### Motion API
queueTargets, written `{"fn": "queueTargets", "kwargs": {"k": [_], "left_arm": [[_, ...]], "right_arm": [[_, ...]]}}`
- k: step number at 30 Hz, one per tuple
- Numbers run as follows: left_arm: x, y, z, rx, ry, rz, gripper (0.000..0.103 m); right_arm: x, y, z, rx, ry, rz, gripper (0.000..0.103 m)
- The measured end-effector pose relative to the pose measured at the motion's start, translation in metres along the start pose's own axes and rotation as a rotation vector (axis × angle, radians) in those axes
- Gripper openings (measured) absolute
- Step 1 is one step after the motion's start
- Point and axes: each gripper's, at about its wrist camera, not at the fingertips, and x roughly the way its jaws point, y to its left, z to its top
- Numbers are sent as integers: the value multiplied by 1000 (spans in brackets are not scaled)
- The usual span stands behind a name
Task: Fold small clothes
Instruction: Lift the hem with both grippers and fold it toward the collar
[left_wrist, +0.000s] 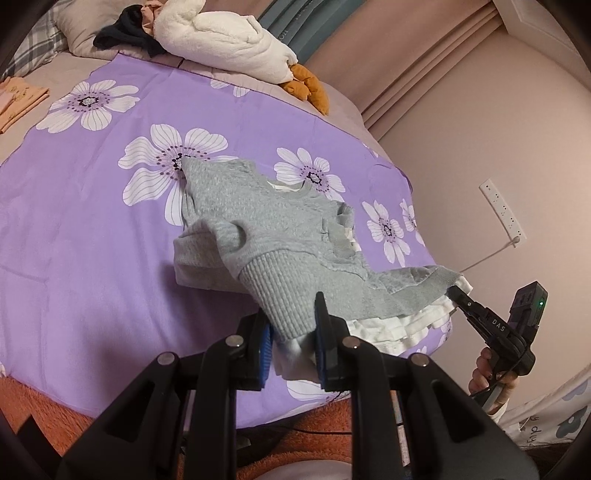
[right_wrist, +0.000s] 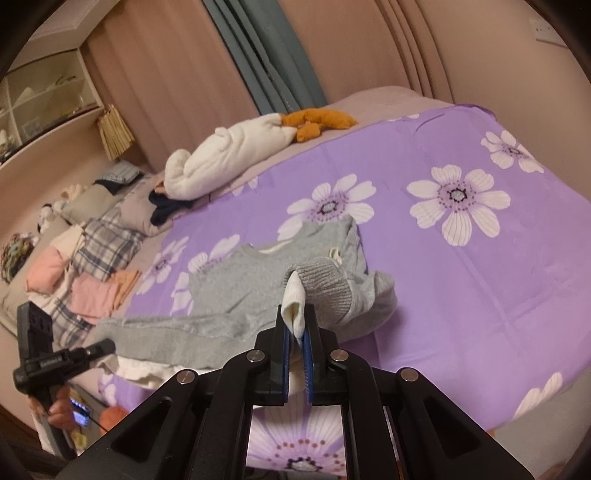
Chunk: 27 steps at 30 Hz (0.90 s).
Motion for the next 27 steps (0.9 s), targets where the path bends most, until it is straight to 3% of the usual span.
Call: {"fn": "queueTargets", "kwargs": {"k": [15,27], "left_arm": [[-2,1,17,-22,-44,-40,18],[37,14,69,-62,-62,-40,18]], "right_arm": [[-1,1,22,5,-69,30,7],[43,-7,61,39,-71,18,7]]}}
